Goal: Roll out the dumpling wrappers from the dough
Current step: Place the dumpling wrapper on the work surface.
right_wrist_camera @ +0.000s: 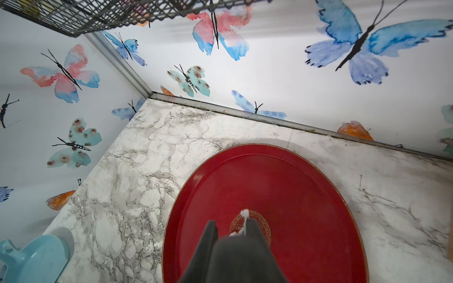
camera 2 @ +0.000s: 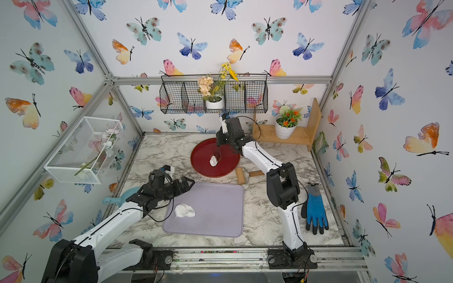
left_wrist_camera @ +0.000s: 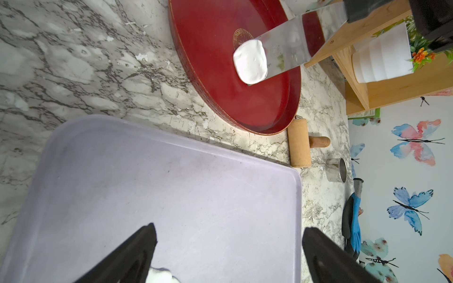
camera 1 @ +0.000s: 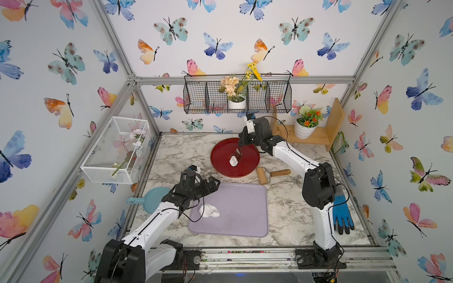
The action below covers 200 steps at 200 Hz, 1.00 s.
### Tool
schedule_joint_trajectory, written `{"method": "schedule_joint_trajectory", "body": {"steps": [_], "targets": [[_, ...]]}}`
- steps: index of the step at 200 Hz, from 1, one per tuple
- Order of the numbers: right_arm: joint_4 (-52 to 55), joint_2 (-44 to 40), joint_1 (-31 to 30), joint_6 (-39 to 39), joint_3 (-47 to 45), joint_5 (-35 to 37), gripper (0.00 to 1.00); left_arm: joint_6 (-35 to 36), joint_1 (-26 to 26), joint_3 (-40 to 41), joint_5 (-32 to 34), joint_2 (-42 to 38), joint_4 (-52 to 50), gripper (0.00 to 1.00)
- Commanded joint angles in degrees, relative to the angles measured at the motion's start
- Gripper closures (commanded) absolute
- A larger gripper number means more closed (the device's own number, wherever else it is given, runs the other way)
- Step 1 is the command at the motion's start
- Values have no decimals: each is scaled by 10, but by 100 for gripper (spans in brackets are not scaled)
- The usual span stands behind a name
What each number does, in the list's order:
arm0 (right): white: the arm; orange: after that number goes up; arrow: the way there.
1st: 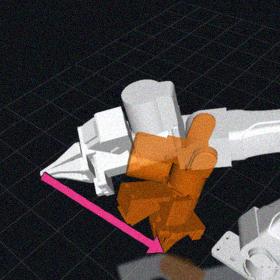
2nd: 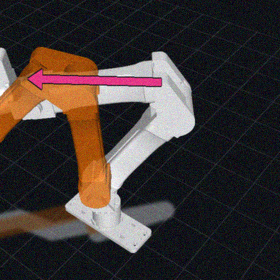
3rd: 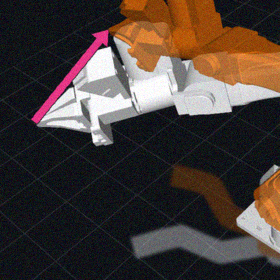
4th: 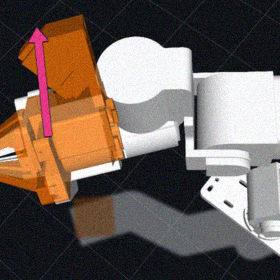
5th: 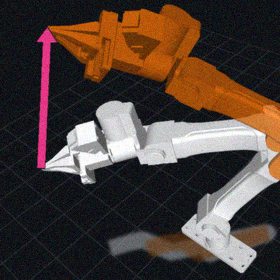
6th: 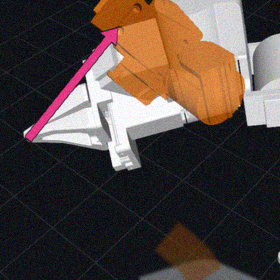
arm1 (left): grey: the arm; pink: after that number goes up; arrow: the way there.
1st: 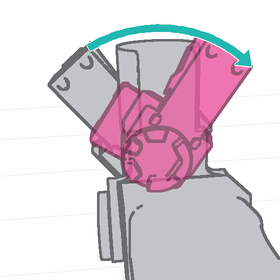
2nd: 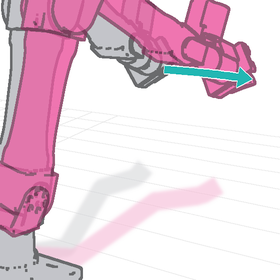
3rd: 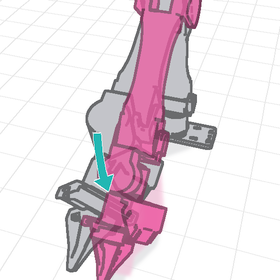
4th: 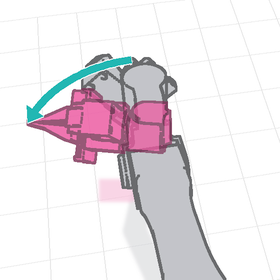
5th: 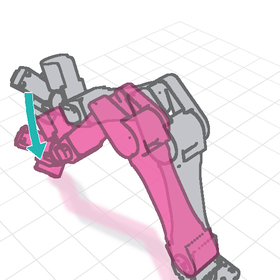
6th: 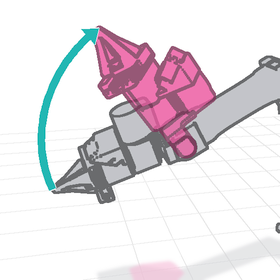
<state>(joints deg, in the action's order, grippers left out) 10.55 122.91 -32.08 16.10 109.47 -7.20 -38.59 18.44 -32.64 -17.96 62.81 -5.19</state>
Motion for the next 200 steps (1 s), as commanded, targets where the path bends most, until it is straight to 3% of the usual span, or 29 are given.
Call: {"method": "schedule_joint_trajectory", "body": {"steps": [1,200], "targets": [[20,7,2,-39,15,26,98,1,-2,9,-14,-9,5,1],[17,22,-97,-225,13,190,98,-1,-2,28,-15,-16,5,1]]}}
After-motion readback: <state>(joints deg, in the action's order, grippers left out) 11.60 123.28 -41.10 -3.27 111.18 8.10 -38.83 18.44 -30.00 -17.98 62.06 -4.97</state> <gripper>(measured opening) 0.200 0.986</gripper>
